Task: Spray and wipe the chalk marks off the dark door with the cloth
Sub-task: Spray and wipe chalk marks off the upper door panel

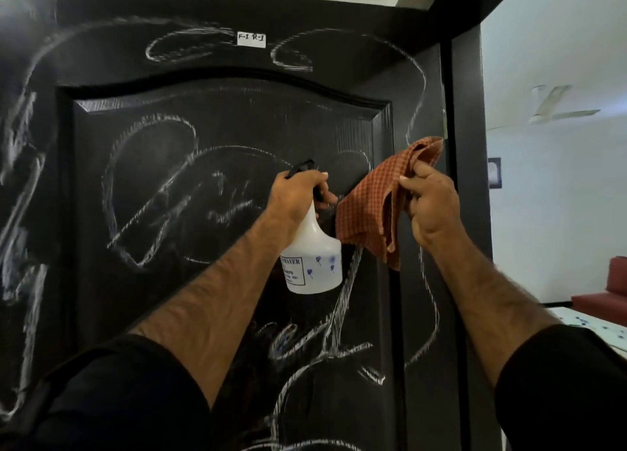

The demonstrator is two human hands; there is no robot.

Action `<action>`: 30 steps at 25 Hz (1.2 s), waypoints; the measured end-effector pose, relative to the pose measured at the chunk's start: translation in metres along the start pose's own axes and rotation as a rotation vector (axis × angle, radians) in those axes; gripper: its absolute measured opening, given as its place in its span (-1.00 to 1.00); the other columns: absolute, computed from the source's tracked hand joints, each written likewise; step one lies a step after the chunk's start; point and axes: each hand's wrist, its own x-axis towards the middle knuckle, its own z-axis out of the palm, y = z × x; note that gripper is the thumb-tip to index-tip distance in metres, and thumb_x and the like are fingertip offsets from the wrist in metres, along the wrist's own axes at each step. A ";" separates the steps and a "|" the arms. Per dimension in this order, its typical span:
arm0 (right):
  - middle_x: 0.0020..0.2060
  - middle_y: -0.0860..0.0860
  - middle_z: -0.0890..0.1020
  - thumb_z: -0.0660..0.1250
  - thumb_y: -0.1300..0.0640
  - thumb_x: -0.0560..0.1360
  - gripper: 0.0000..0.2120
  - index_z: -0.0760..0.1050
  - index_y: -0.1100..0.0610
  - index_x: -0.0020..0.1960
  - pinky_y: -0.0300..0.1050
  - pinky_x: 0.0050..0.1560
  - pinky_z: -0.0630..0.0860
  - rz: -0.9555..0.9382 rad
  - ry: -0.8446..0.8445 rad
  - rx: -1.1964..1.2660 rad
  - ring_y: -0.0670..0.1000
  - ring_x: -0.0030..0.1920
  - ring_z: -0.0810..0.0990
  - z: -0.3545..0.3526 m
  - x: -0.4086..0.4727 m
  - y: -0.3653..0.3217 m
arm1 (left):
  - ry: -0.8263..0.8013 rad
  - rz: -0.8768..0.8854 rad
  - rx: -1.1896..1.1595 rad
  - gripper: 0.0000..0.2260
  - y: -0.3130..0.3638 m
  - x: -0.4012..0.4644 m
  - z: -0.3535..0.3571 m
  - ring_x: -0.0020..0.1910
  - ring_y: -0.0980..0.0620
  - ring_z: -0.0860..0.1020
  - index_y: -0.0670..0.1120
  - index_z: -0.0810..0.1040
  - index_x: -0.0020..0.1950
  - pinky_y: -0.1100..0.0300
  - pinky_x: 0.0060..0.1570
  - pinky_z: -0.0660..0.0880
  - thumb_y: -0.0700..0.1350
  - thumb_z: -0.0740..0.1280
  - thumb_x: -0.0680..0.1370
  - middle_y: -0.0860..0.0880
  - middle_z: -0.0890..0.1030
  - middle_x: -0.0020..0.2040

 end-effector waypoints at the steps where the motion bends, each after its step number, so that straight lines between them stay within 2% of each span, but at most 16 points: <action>1: -0.06 0.06 0.73 0.17 0.34 0.70 -0.68 0.68 0.10 0.12 0.00 0.14 0.69 0.002 -0.002 0.018 0.06 -0.02 0.73 0.004 0.006 -0.004 | -0.006 0.012 -0.002 -0.78 0.006 0.006 0.000 -0.27 -0.02 0.65 -0.19 0.64 -0.15 0.21 -0.33 0.56 -0.11 0.35 0.63 -0.27 0.76 -0.06; 3: 0.05 0.01 0.76 0.17 0.29 0.71 -0.65 0.68 -0.01 0.20 0.04 0.27 0.65 -0.009 -0.013 0.008 0.03 0.10 0.74 0.010 0.016 -0.008 | -0.018 0.028 -0.016 -0.77 0.017 0.015 -0.001 -0.28 -0.03 0.66 -0.20 0.63 -0.16 0.21 -0.36 0.55 -0.13 0.34 0.63 -0.29 0.75 -0.06; 5: 0.19 -0.03 0.74 0.19 0.24 0.71 -0.63 0.64 -0.07 0.35 0.02 0.36 0.60 -0.063 -0.020 -0.078 -0.06 0.22 0.71 0.014 0.022 -0.011 | -0.040 0.027 -0.009 -0.78 0.025 0.025 -0.001 -0.23 -0.08 0.68 -0.19 0.64 -0.14 0.15 -0.27 0.58 -0.10 0.34 0.63 -0.25 0.76 -0.08; 8: 0.20 -0.12 0.65 0.13 0.35 0.73 -0.54 0.43 0.07 0.57 -0.35 0.11 0.62 -0.127 0.000 -0.217 -0.30 0.10 0.68 0.009 0.024 -0.017 | -0.102 0.039 0.036 -0.78 0.033 0.033 0.001 -0.18 -0.10 0.70 -0.17 0.66 -0.11 0.06 -0.17 0.59 -0.07 0.34 0.62 -0.21 0.77 -0.11; 10: 0.20 -0.12 0.65 0.13 0.31 0.75 -0.54 0.43 0.00 0.58 -0.34 0.10 0.64 -0.193 0.088 -0.354 -0.19 0.12 0.69 -0.001 0.026 -0.016 | -0.133 0.058 0.044 -0.78 0.040 0.036 0.006 -0.23 -0.10 0.70 -0.18 0.66 -0.11 0.08 -0.20 0.61 -0.09 0.33 0.62 -0.19 0.76 -0.16; 13: 0.27 -0.06 0.62 0.27 0.12 0.74 -0.57 0.42 -0.05 0.59 -0.23 0.27 0.58 -0.343 0.248 -0.604 -0.09 0.20 0.63 -0.015 0.026 -0.007 | -0.143 0.080 0.028 -0.77 0.056 0.035 0.016 -0.36 -0.10 0.64 -0.18 0.63 -0.19 0.17 -0.36 0.61 -0.13 0.34 0.62 -0.17 0.68 -0.32; 15: 0.30 -0.06 0.56 0.37 0.01 0.69 -0.50 0.39 -0.01 0.61 -0.26 0.31 0.46 -0.415 0.286 -0.678 -0.09 0.27 0.53 -0.019 0.030 -0.003 | -0.152 0.075 0.010 -0.80 0.065 0.035 0.021 -0.33 -0.09 0.66 -0.18 0.64 -0.13 0.16 -0.33 0.61 -0.12 0.34 0.62 -0.18 0.71 -0.26; 17: 0.27 -0.09 0.52 0.40 -0.06 0.67 -0.47 0.41 0.03 0.58 -0.36 0.26 0.36 -0.509 0.214 -0.767 -0.09 0.25 0.51 -0.019 0.040 -0.002 | -0.149 0.089 0.016 -0.81 0.072 0.039 0.024 -0.27 -0.09 0.71 -0.19 0.66 -0.03 0.11 -0.21 0.61 -0.09 0.34 0.61 -0.18 0.76 -0.16; 18: 0.27 -0.07 0.55 0.39 -0.09 0.67 -0.49 0.43 0.05 0.56 -0.33 0.26 0.36 -0.545 0.136 -0.837 -0.05 0.24 0.53 -0.016 0.046 0.002 | -0.131 0.096 0.018 -0.80 0.075 0.042 0.025 -0.25 -0.09 0.72 -0.19 0.67 0.00 0.09 -0.19 0.61 -0.08 0.34 0.61 -0.19 0.77 -0.13; 20: 0.34 0.06 0.59 0.33 -0.10 0.70 -0.55 0.46 0.07 0.52 -0.13 0.32 0.39 -0.619 0.011 -1.037 0.07 0.29 0.56 -0.010 0.061 0.019 | -0.078 0.094 0.017 -0.77 0.081 0.052 0.027 -0.22 -0.12 0.73 -0.21 0.68 0.03 0.07 -0.19 0.62 -0.06 0.34 0.61 -0.20 0.77 -0.11; 22: 0.35 0.12 0.60 0.20 -0.14 0.72 -0.57 0.51 0.05 0.48 0.13 0.38 0.42 -0.717 -0.015 -1.202 0.18 0.33 0.55 -0.009 0.079 0.037 | -0.033 0.082 0.034 -0.76 0.086 0.062 0.029 -0.19 -0.13 0.74 -0.20 0.69 0.03 0.07 -0.20 0.64 -0.05 0.34 0.61 -0.20 0.77 -0.11; 24: 0.34 0.13 0.59 0.04 -0.20 0.74 -0.53 0.49 0.00 0.46 0.31 0.46 0.32 -0.683 -0.019 -1.275 0.23 0.36 0.53 -0.009 0.108 0.032 | -0.003 0.090 0.052 -0.77 0.088 0.072 0.033 -0.20 -0.12 0.74 -0.20 0.68 0.01 0.09 -0.23 0.64 -0.05 0.34 0.61 -0.20 0.77 -0.10; 27: 0.55 0.12 0.43 -0.05 -0.22 0.76 -0.47 0.22 -0.06 0.66 0.37 0.61 0.01 -0.587 0.102 -1.270 0.24 0.58 0.33 0.007 0.174 -0.005 | 0.037 0.118 0.089 -0.77 0.092 0.085 0.042 -0.21 -0.14 0.74 -0.20 0.68 -0.02 0.13 -0.29 0.63 -0.06 0.33 0.61 -0.21 0.77 -0.10; 29: 0.67 0.08 0.27 -0.09 -0.21 0.76 -0.42 0.06 -0.05 0.73 0.35 0.65 -0.11 -0.644 0.137 -1.283 0.22 0.68 0.14 0.026 0.202 -0.026 | 0.066 0.137 0.137 -0.77 0.098 0.094 0.047 -0.19 -0.16 0.75 -0.20 0.68 -0.02 0.14 -0.29 0.63 -0.06 0.33 0.62 -0.21 0.77 -0.11; 30: 0.69 0.05 0.22 -0.11 -0.21 0.75 -0.42 0.02 -0.06 0.74 0.32 0.67 -0.14 -0.719 0.085 -1.311 0.19 0.71 0.07 0.031 0.207 -0.027 | 0.083 0.147 0.154 -0.77 0.102 0.099 0.049 -0.17 -0.17 0.75 -0.20 0.68 -0.02 0.13 -0.29 0.63 -0.06 0.33 0.62 -0.21 0.77 -0.11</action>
